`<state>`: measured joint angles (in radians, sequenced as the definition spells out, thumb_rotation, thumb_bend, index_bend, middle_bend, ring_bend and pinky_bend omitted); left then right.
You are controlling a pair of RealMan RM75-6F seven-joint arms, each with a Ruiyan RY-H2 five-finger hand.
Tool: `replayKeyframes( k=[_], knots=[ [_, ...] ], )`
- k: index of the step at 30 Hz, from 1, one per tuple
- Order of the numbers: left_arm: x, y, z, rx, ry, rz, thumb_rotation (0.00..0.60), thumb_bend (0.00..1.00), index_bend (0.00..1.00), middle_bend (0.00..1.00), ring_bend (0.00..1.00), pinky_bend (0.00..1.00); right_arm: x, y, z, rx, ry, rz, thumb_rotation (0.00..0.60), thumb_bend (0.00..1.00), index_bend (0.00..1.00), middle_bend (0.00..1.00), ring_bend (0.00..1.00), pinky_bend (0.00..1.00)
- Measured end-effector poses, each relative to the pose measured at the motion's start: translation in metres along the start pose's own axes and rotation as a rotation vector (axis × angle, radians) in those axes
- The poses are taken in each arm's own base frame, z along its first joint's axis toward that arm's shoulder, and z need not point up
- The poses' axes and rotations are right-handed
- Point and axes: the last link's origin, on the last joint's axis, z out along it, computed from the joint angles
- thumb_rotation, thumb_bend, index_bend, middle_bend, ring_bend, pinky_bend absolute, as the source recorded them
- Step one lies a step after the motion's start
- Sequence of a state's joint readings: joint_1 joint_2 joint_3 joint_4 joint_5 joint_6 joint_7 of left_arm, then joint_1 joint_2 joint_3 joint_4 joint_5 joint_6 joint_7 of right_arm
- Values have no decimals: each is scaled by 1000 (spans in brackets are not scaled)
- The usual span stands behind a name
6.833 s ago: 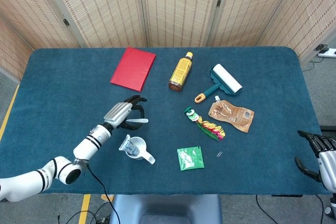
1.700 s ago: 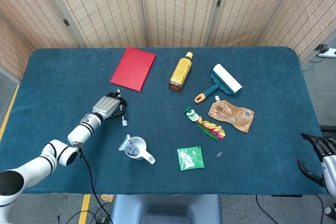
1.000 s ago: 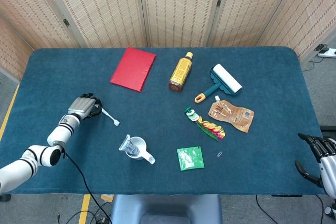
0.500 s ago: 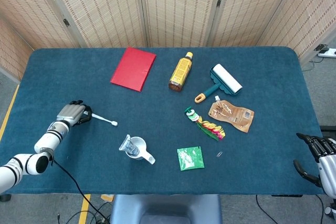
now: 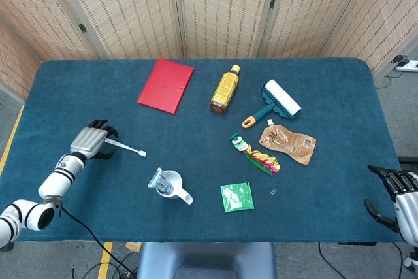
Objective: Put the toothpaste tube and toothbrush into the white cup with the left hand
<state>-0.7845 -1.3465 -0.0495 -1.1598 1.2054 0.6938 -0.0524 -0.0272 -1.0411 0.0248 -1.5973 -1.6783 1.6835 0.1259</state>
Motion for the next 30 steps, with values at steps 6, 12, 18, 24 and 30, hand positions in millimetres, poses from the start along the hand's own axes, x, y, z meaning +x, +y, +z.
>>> replayKeyframes(
  k=[6, 12, 18, 24, 30],
  knots=[
    [-5, 5, 7, -74, 43, 32, 600, 476, 311, 191, 52, 96, -1, 0, 0, -5, -4, -1, 600, 224, 193, 287, 249, 264],
    [-13, 12, 16, -126, 102, 96, 600, 476, 357, 227, 106, 100, -1, 0, 0, -8, -3, -4, 600, 224, 193, 287, 249, 264],
    [-11, 17, 22, -155, 186, 160, 600, 476, 359, 509, 412, 381, 0, 0, 0, -13, -4, -8, 600, 224, 193, 287, 249, 264],
    [-6, 17, 28, -166, 210, 248, 600, 476, 362, 828, 751, 795, 0, 0, 0, -17, -7, -11, 600, 224, 193, 287, 249, 264],
    [-9, 9, 28, -156, 153, 273, 600, 476, 356, 931, 850, 911, -1, 0, 1, -17, -9, -11, 600, 224, 193, 287, 249, 264]
  ],
)
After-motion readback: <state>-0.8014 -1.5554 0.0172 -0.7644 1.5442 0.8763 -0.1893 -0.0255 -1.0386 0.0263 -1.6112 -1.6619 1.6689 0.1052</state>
